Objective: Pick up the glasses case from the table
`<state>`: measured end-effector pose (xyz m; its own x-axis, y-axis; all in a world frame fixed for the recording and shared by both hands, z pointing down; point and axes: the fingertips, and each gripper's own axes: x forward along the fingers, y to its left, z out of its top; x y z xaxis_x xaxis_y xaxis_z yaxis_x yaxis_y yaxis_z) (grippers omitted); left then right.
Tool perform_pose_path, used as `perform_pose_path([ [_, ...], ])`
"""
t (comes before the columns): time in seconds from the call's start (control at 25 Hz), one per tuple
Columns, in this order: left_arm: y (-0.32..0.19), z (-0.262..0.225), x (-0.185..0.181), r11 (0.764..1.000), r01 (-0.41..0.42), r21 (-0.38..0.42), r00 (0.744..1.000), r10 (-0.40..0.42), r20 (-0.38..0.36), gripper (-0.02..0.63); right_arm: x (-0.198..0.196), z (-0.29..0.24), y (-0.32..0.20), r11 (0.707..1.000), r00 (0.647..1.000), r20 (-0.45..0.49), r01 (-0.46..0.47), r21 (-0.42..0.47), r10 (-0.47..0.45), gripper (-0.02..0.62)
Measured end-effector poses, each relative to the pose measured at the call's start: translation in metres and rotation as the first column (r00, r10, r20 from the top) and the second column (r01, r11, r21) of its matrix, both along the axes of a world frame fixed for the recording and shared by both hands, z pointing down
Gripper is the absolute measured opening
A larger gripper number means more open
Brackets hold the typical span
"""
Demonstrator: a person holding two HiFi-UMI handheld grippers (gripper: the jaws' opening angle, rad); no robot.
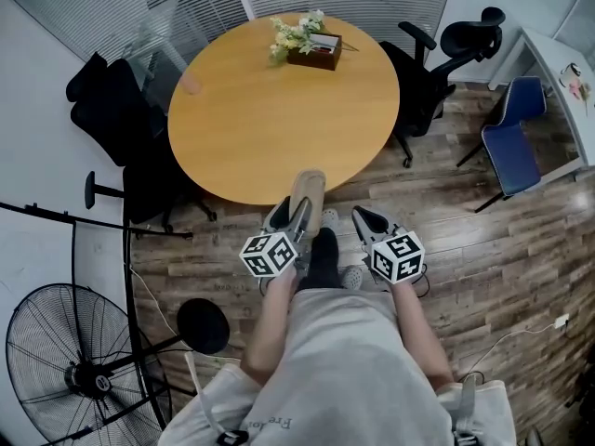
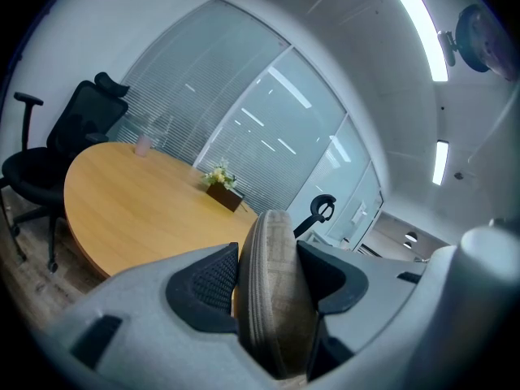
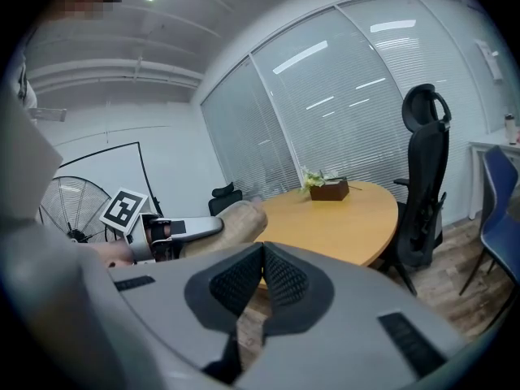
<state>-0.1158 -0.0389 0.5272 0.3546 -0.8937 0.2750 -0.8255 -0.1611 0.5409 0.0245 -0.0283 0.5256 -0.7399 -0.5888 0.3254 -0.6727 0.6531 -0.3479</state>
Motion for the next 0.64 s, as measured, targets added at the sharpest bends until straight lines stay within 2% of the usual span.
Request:
perform_pose_path([
  [0.64,0.0026,-0.0001,-0.0006,1.0,-0.011,0.001,1.0,0.011,-0.007,0.225,-0.0041,-0.0004,0.0048,1.0,1.0,-0.002,0.008,0.004,-0.008,-0.002],
])
